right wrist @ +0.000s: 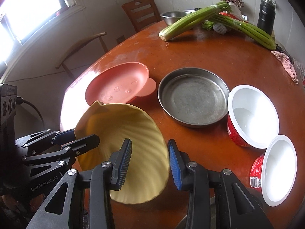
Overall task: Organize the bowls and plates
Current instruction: 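Lift the yellow shell plate with the left gripper toward the orange plate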
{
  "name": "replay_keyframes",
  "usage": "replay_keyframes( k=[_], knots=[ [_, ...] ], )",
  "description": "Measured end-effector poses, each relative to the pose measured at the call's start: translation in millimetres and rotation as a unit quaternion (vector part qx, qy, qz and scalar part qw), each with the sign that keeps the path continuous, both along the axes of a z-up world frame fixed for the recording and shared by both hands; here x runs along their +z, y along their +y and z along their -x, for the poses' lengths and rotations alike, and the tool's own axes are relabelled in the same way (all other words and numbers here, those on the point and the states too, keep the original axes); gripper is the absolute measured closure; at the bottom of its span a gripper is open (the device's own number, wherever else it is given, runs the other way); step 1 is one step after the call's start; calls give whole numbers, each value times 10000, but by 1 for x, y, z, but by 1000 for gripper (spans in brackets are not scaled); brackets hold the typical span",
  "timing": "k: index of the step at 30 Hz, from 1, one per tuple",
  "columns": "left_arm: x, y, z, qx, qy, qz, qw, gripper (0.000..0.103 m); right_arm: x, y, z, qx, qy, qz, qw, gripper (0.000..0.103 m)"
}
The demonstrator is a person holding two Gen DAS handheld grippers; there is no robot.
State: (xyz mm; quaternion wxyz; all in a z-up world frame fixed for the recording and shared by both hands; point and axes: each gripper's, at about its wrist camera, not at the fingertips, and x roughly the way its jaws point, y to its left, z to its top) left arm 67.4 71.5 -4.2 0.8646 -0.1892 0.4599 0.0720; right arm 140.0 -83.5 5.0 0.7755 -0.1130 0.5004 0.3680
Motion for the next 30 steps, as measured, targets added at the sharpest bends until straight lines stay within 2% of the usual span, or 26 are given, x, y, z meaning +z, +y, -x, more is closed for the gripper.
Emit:
replay_keyframes(
  k=[20, 25, 28, 30],
  knots=[
    [32, 66, -6, -95, -360, -67, 9993, 66, 31, 66, -6, -17, -206, -188, 9996, 62],
    [42, 79, -18, -323, -476, 13, 9983, 68, 34, 89, -13, -3, -24, -411, 9992, 62],
    [34, 83, -37, -346, -363, -231, 9985, 70, 30, 102, -19, -10, -132, -323, 9994, 69],
    [20, 86, -51, -426, -178, -75, 9989, 70, 21, 104, -27, -171, -92, -241, 9995, 69]
  ],
)
